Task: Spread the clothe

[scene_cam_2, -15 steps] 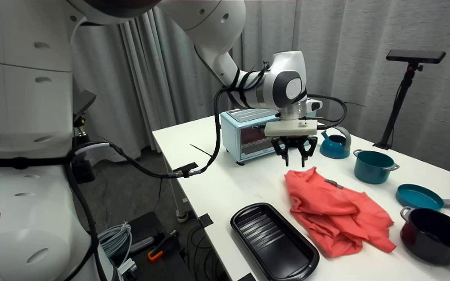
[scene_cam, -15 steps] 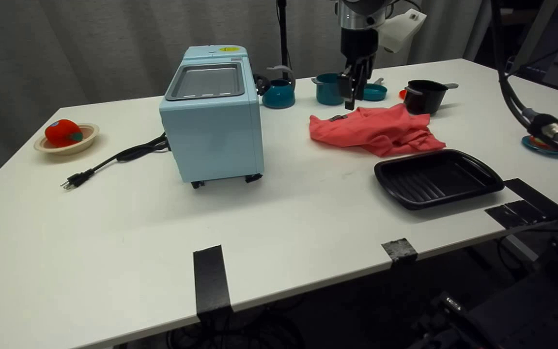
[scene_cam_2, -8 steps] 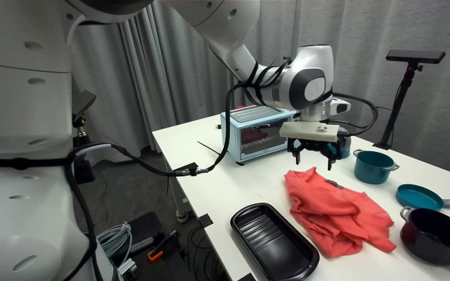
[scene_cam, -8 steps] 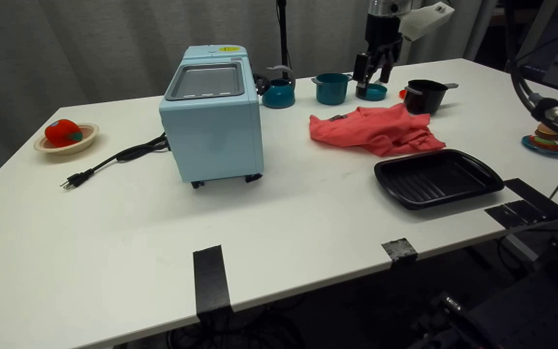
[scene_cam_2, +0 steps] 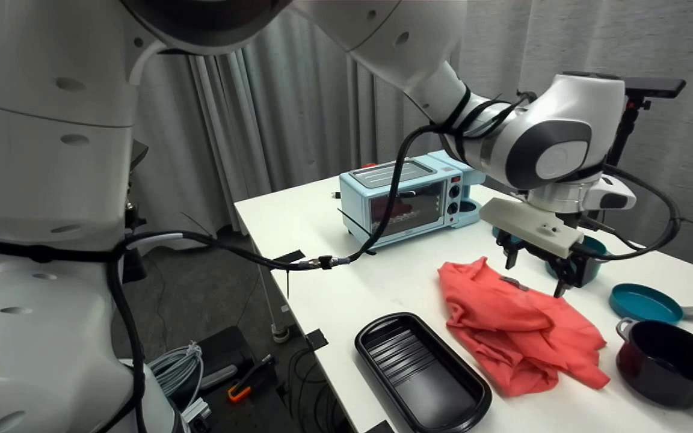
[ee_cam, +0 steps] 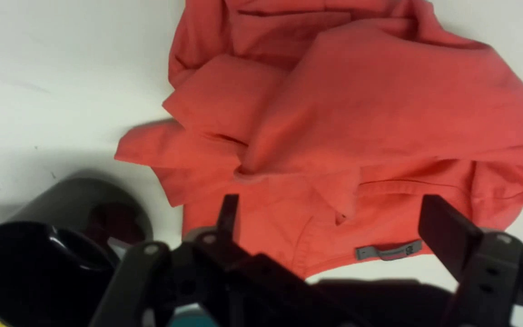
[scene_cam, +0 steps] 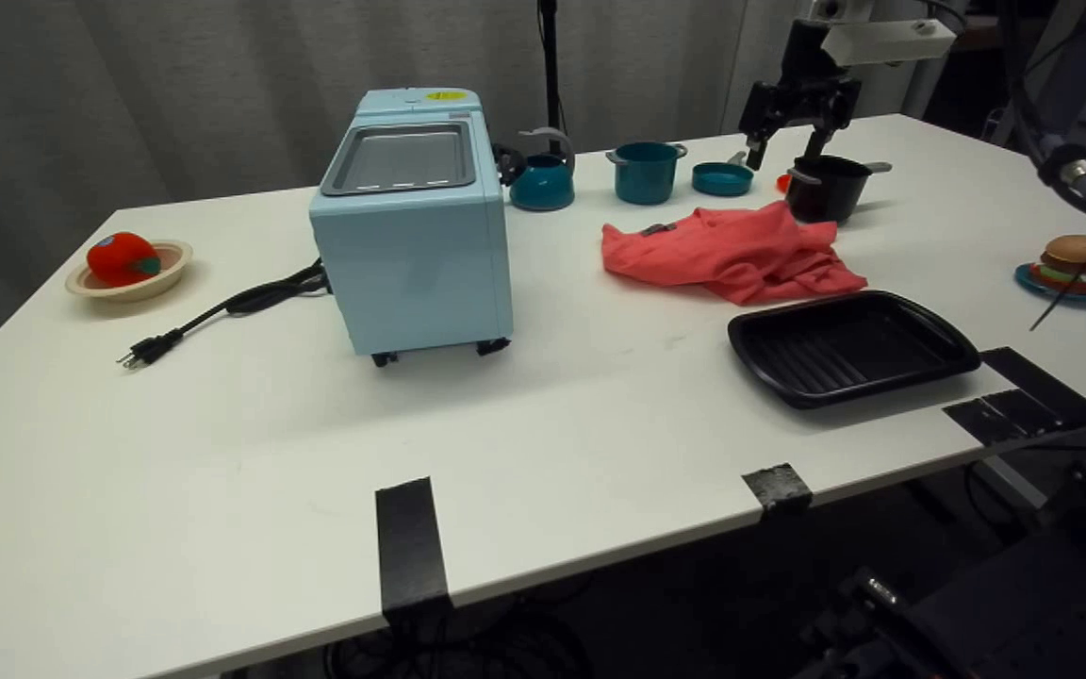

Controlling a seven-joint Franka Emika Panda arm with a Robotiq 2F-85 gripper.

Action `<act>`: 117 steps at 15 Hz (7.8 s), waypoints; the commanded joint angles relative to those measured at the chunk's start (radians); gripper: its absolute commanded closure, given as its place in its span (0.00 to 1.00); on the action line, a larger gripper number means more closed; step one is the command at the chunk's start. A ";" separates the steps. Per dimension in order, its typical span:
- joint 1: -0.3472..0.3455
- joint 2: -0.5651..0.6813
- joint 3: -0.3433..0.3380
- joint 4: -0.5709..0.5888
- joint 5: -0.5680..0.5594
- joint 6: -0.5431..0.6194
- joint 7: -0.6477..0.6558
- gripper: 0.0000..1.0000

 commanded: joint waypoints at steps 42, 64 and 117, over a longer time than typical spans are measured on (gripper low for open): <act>0.138 -0.162 0.227 -0.255 0.167 0.073 -0.114 0.71; 0.085 -0.171 -0.024 -0.191 0.003 0.053 0.039 0.00; 0.036 -0.121 -0.078 -0.246 -0.163 -0.140 0.111 0.34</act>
